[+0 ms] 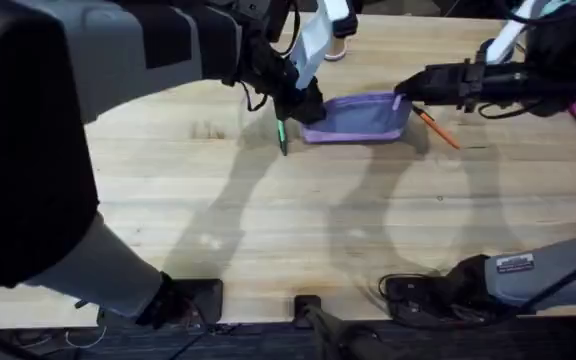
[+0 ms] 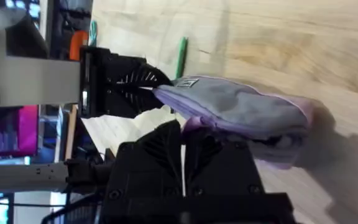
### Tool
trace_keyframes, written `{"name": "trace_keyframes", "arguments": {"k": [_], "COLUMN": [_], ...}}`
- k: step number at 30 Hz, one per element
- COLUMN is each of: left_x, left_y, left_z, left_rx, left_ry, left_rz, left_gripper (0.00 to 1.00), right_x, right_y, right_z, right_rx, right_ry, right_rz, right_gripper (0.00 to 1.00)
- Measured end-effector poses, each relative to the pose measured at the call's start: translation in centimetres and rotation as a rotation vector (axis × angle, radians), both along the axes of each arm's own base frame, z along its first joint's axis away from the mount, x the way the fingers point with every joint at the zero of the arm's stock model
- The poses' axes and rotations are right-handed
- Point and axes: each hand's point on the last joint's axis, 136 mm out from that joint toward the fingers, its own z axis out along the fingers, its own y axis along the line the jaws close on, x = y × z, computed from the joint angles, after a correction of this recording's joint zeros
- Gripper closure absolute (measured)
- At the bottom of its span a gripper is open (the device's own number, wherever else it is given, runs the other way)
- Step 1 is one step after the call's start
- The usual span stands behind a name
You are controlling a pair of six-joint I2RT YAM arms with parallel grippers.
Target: Unzip the bag, pick up the pens from the table one at a time and place them inside, then zip the bag closed.
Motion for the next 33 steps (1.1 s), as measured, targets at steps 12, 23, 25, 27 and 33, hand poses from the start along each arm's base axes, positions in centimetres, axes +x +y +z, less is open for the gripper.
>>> {"name": "trace_keyframes", "arguments": {"k": [12,23,25,27,33], "left_x": [0.1,0.1,0.1,0.1,0.1], "left_y": [0.2,0.4,0.4,0.5,0.3], "left_z": [-0.1,-0.1,-0.1,-0.2,-0.1], "left_rx": [0.004,0.007,0.007,0.009,0.006], "left_ry": [0.001,0.005,0.006,0.007,0.004], "left_rz": [0.005,0.010,0.010,0.012,0.009], "left_gripper": [0.958,0.958,0.958,0.958,0.958], "right_x": [0.1,-0.7,-0.8,-1.0,-1.6], "right_y": [5.6,13.3,13.9,14.2,14.6], "right_z": [0.1,-0.5,-0.5,-0.6,-0.2], "right_rx": [-0.022,-0.094,-0.101,-0.106,-0.060], "right_ry": [-0.042,-0.085,-0.093,-0.093,-0.030], "right_rz": [0.145,0.303,0.318,0.324,0.315], "right_gripper": [0.971,0.972,0.972,0.972,0.600]}}
